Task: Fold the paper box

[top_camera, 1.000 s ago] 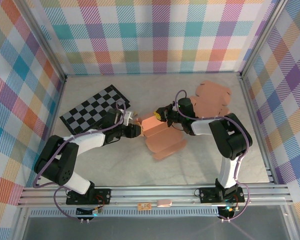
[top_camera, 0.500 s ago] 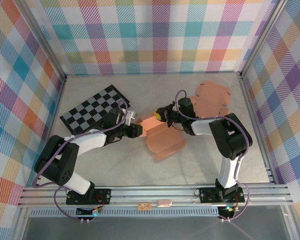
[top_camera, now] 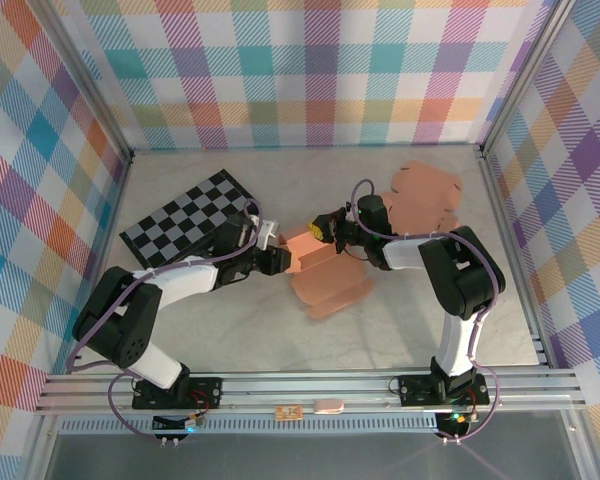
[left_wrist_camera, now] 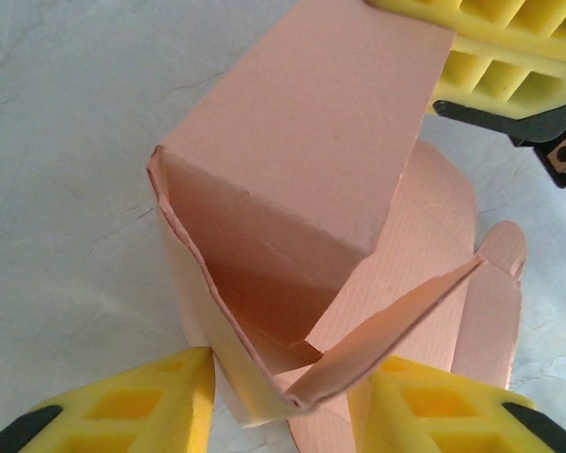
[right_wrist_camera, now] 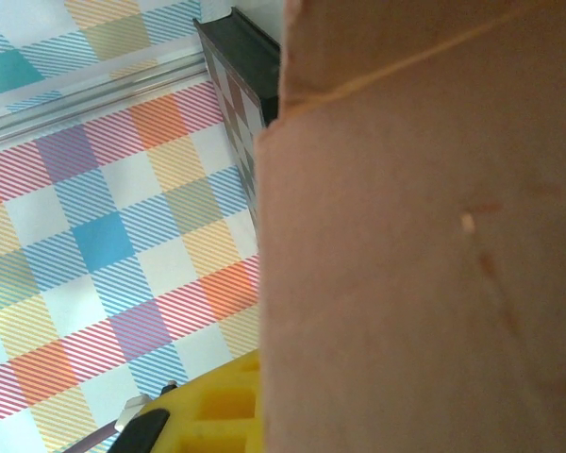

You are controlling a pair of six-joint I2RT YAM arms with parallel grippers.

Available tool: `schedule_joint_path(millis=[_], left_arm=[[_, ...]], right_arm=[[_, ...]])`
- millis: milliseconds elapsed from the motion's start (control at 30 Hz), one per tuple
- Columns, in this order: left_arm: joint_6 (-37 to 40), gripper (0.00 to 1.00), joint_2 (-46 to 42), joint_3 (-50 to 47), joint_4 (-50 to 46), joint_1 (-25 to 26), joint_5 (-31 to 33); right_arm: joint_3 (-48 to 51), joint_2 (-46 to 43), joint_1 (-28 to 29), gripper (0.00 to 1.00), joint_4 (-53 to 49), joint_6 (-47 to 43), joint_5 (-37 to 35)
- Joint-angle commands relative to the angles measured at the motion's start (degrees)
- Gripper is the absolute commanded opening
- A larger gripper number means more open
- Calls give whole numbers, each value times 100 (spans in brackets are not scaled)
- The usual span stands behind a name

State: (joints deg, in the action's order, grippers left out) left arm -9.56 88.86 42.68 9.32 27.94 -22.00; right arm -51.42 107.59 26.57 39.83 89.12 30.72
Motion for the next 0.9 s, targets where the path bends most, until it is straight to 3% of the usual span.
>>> schedule_joint_path(millis=[0,400,600,867], left_arm=[[16,42,138,168,119,169,378],[-248,44,384,147,207,757,2181],[-387,43,527,190,280,945,2794],[-467,41,717,311,333,1037,3091]], right_arm=[[-1,23,5,0,218,-100,83],[470,342,98,0,1483,-88,-180],[662,582,112,0,2169,-112,-260],[931,763,116,0,2511,-46,-274]])
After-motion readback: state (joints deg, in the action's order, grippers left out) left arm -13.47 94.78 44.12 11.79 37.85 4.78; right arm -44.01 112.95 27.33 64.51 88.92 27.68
